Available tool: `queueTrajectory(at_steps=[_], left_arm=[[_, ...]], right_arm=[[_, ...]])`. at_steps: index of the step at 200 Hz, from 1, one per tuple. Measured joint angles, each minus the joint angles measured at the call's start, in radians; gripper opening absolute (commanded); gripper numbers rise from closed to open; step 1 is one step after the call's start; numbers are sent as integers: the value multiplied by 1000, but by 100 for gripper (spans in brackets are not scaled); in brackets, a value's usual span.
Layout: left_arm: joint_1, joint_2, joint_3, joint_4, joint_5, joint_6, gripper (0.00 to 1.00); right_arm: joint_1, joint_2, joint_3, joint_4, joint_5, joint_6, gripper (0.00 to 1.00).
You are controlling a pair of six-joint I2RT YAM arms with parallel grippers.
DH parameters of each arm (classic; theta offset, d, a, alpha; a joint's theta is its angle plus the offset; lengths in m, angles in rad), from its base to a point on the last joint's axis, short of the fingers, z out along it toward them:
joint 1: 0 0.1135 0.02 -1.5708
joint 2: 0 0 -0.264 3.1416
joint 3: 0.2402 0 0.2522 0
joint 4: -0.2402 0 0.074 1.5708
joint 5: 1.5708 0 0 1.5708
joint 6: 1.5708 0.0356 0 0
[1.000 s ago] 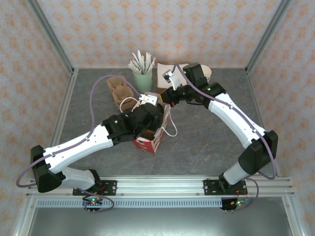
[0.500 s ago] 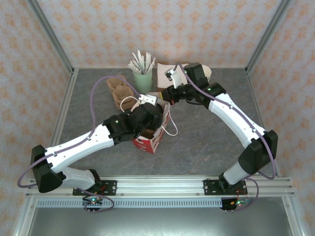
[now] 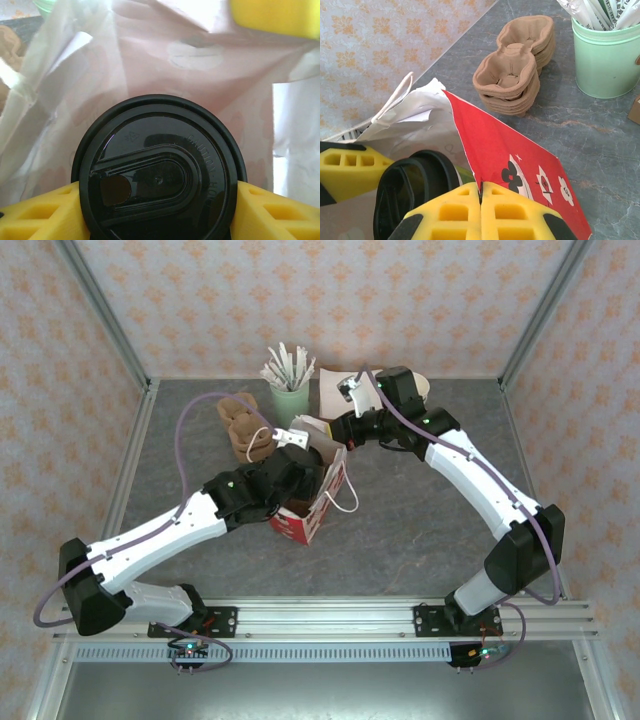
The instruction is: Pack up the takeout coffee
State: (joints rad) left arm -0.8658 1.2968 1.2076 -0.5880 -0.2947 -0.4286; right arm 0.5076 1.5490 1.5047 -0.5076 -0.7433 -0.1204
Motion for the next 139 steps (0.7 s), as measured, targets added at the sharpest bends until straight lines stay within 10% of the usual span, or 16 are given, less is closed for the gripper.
queueTrajectory(at_steps=[139], left_arm=[[44, 107, 3, 10, 79, 11, 64]], right_arm=[[-3, -43, -76, 9, -31, -17, 10]])
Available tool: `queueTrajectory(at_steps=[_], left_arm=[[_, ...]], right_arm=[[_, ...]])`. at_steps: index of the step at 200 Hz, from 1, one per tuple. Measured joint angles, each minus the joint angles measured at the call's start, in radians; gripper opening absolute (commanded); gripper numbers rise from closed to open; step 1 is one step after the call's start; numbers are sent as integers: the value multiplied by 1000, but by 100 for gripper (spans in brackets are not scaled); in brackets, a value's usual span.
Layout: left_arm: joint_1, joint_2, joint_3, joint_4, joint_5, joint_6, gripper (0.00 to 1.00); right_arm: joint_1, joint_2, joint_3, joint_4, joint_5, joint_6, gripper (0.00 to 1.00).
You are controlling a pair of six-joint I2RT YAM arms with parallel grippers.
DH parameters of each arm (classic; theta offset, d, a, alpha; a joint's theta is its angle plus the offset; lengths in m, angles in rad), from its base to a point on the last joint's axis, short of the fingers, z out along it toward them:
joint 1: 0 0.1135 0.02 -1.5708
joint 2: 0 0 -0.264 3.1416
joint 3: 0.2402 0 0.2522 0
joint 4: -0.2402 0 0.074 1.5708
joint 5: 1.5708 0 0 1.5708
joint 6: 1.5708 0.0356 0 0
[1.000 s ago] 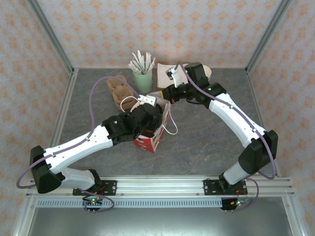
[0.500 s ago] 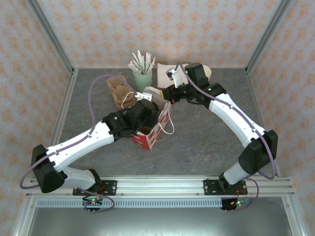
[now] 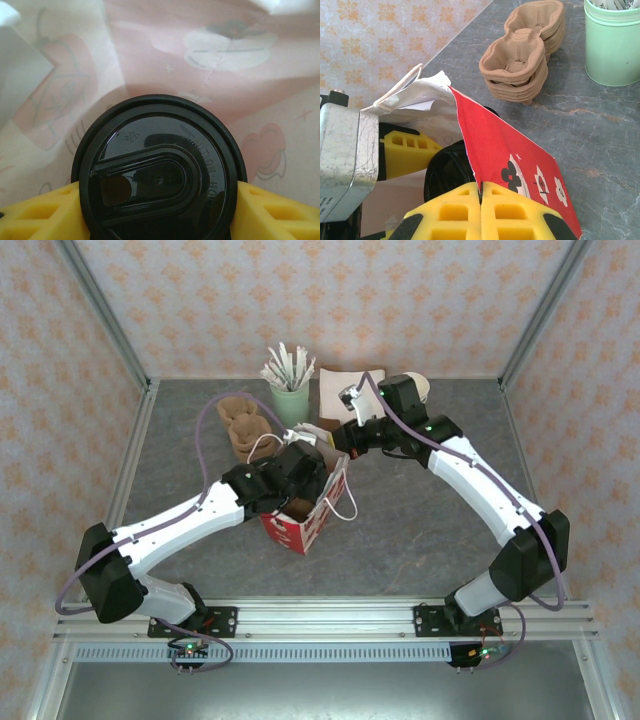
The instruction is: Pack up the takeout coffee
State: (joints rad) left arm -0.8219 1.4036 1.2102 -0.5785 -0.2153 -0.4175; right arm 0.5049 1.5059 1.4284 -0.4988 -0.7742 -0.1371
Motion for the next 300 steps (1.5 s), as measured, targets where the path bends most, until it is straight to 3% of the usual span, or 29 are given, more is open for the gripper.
queueTrajectory(at_steps=[11, 34, 55, 86, 137, 163, 219, 244, 265, 281, 300], left_arm=[[0, 0, 0, 2, 3, 0, 64], [0, 0, 0, 7, 7, 0, 64], [4, 2, 0, 13, 16, 0, 64], [10, 19, 1, 21, 26, 0, 64], [26, 40, 15, 26, 41, 8, 64], [32, 55, 27, 32, 57, 18, 64], [36, 58, 33, 38, 86, 28, 64], [41, 58, 33, 38, 98, 35, 64], [43, 58, 33, 39, 107, 44, 64], [44, 58, 33, 39, 108, 50, 64], [44, 58, 33, 38, 111, 53, 64]], right_arm=[[-5, 0, 0, 0, -2, 10, 16], [-19, 0, 3, -2, -4, 51, 40], [-31, 0, 34, -27, 7, 94, 48], [-48, 4, 147, -119, 36, 180, 51], [-59, 124, 445, -418, 55, 323, 52], [-59, 171, 449, -503, 19, 302, 52], [-59, 174, 345, -491, 35, 129, 55], [-59, 175, 314, -465, 33, 47, 47], [-58, 176, 313, -457, 16, -17, 31], [-56, 177, 313, -452, 9, -53, 11], [-56, 182, 315, -450, -5, -91, 2]])
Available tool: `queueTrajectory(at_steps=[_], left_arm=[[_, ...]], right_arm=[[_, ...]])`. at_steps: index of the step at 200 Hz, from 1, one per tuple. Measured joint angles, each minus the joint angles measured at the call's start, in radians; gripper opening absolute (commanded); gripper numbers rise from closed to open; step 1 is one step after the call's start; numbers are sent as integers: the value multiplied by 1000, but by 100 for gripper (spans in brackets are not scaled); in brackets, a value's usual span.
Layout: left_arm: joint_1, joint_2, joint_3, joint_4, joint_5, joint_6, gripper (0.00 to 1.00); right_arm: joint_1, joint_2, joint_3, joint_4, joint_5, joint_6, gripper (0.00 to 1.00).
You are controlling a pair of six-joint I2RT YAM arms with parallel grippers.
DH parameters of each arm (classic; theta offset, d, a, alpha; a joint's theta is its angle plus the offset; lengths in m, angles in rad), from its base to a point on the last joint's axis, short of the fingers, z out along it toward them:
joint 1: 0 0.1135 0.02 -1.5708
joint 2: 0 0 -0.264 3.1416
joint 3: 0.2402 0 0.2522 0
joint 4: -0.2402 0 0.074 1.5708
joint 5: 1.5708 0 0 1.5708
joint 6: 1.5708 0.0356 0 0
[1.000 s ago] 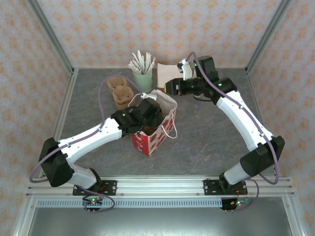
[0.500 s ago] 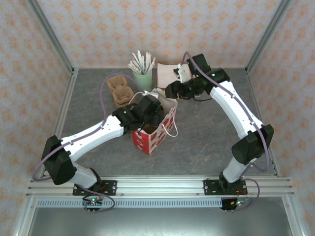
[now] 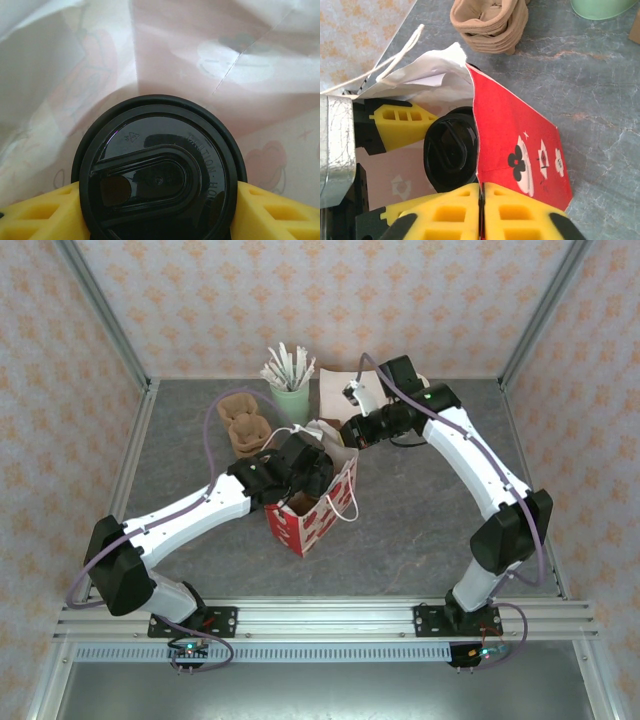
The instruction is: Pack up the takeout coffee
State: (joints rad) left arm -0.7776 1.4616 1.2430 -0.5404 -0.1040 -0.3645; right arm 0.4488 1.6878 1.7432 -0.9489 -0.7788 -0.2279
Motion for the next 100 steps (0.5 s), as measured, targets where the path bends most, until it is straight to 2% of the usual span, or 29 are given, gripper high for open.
queueTrajectory(at_steps=[62, 100], left_arm=[[0, -10, 0, -1, 21, 21, 65], [0, -65, -1, -1, 37, 47, 64]], right_arm=[[7, 2, 3, 9, -85, -83, 0], [21, -40, -34, 47, -113, -105, 0]])
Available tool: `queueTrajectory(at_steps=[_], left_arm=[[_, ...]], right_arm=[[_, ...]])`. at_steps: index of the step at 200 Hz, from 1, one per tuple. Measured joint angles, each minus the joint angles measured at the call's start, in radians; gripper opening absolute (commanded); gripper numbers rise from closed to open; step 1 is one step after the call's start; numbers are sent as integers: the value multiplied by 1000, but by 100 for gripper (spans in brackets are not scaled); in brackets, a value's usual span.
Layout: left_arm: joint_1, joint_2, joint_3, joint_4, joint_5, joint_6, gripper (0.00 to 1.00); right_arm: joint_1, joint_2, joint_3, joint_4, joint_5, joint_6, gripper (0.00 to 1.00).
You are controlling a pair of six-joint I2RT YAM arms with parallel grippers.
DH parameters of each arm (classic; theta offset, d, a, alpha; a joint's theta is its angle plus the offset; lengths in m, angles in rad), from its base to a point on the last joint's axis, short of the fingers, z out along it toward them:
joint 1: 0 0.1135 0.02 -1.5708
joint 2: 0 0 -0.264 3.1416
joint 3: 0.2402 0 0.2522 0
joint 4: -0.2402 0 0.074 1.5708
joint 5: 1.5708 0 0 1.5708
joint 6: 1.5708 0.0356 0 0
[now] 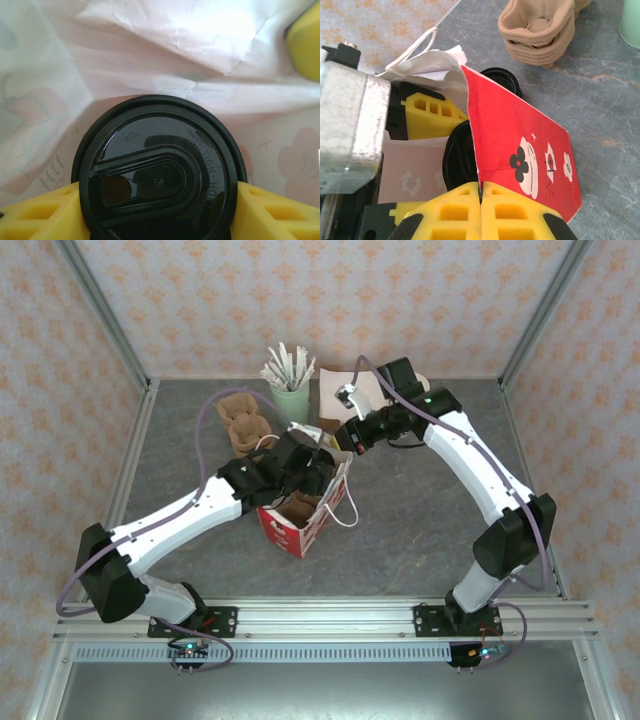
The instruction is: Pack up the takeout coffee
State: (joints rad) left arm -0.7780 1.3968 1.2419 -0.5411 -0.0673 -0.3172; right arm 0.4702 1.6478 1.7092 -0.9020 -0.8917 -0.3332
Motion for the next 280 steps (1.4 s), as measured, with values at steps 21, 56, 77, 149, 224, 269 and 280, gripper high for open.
queueTrajectory(at_steps=[21, 56, 77, 149, 224, 269, 280], left_arm=[[-1, -41, -7, 1, 0, 19, 64], [-21, -74, -28, 1, -19, 42, 63], [-34, -74, -49, 4, -40, 56, 63], [-34, -77, -137, 53, -125, 65, 62], [-34, -79, -155, 134, -177, 61, 62], [-34, -60, -155, 158, -194, 62, 62], [-34, -52, -155, 162, -196, 62, 63]], right_arm=[[7, -18, 0, 11, 0, -9, 0], [31, -43, -10, 32, 0, -13, 0], [44, -62, -31, 50, 0, -12, 0], [53, -73, -53, 78, 1, -11, 0], [58, -75, -68, 89, 0, -11, 0], [58, -75, -68, 89, 0, -11, 0], [58, -75, -68, 89, 0, -11, 0]])
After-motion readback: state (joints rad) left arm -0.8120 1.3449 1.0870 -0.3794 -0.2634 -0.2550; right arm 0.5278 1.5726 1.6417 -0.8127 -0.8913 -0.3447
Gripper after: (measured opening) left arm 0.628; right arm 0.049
